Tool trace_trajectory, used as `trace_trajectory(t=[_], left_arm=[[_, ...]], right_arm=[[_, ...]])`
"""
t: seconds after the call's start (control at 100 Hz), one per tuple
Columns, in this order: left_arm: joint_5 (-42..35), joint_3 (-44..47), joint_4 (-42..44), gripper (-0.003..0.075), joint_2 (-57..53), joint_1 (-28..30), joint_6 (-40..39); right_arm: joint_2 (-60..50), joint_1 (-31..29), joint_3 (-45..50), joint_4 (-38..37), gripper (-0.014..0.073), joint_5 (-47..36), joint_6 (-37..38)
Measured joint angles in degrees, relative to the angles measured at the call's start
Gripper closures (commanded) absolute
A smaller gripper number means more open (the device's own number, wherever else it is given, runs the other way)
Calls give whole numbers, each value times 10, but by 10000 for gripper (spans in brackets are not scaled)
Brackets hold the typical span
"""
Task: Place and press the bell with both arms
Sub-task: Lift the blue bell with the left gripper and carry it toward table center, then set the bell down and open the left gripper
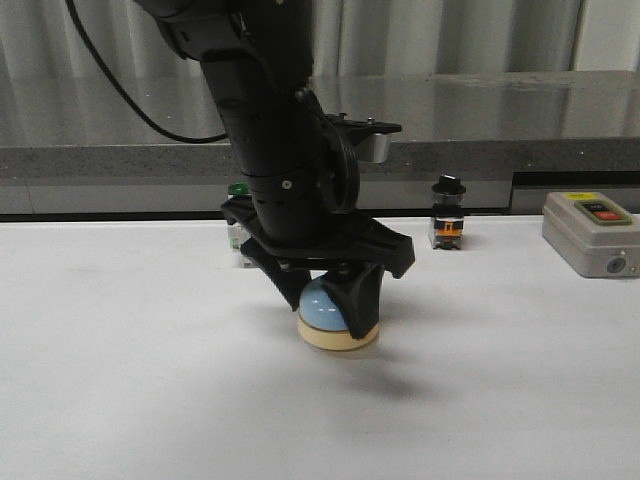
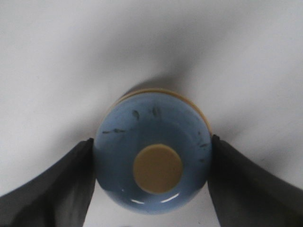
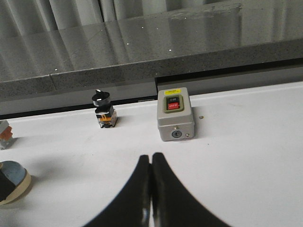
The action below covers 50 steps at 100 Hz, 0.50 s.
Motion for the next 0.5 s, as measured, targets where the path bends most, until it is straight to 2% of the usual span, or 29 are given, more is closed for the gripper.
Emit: trace_trajectory(t=[0.11, 0.17, 0.5], left_arm=[[0, 0, -4, 195, 0, 0, 0], [0, 0, -5, 160, 0, 0, 0], [0, 0, -8, 147, 0, 0, 0]], right_arm=[[0, 0, 0, 0, 658, 0, 0], [0, 0, 0, 0, 658, 0, 0], [0, 0, 0, 0, 658, 0, 0]])
